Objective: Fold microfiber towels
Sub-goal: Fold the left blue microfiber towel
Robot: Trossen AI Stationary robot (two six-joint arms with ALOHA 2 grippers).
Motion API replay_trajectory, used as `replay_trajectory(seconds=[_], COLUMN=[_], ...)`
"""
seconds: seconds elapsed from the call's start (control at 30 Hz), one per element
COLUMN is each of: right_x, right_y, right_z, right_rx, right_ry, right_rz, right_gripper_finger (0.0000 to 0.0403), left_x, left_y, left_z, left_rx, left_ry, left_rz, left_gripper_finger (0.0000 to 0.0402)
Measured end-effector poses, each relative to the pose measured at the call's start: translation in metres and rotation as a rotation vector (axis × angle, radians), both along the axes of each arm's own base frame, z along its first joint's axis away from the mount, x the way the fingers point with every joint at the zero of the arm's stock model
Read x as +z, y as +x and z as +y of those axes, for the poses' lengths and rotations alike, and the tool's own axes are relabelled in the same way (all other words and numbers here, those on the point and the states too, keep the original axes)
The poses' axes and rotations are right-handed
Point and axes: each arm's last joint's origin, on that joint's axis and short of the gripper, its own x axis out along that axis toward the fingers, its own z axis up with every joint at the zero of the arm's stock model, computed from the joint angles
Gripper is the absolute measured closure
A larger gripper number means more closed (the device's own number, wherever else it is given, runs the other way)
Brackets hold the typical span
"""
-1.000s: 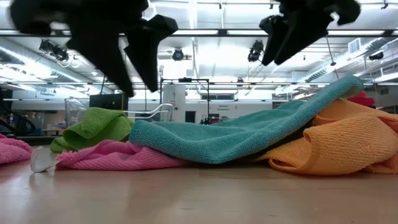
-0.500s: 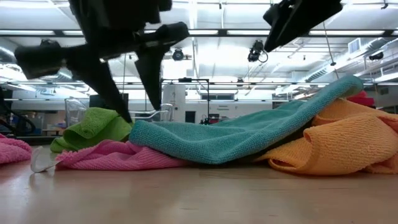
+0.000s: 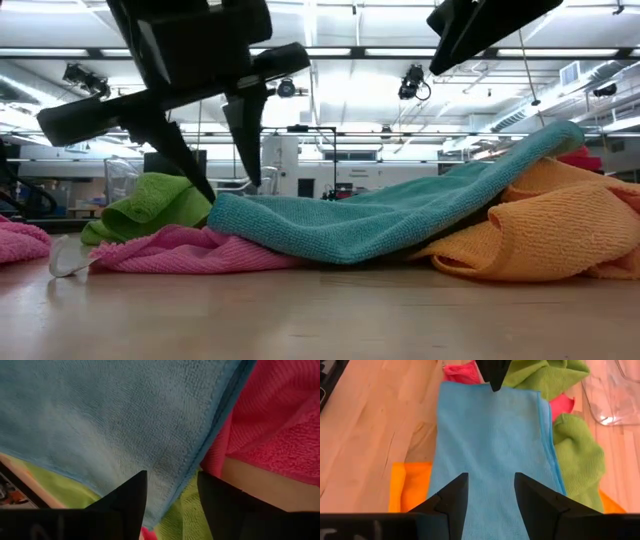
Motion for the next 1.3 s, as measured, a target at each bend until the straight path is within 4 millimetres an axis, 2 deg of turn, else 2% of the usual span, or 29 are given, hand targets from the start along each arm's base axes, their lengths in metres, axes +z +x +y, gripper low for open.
replay_trajectory(seconds=[0.23,0.33,0.9,1.17,1.3], right_x=[0.000,0.000,0.000,0.000,0.000], right_y=[0.000,0.000,0.000,0.000,0.000], right_z=[0.000,0.000,0.000,0.000,0.000], right_rx=[0.000,0.000,0.001,-0.004,-0.004], right_ry=[0.000,0.000,-0.001,0.003,0.003], right_rz=[0.001,0.001,0.000,-0.001,-0.001], right_gripper_finger=[0.0234,0.0234,0.0234,0.0234,0.0234], left_x=[-0.017,-0.021,-0.012,-0.011,-0.013], left_y=[0.000,0.001,-0.003,-0.001,-0.004], left_z=[-0.002,-0.006,-0.022,-0.024,-0.021], left_rx=[-0.034,-0.035,0.039,0.050,0.062], left_ry=[0.051,0.117,0.043,0.017,-0.010], left_rz=[0.061,0.022,-0.106,-0.144,-0.088], left_gripper_finger=[0.0222,0.0227,0.0290,0.0294,0.0295])
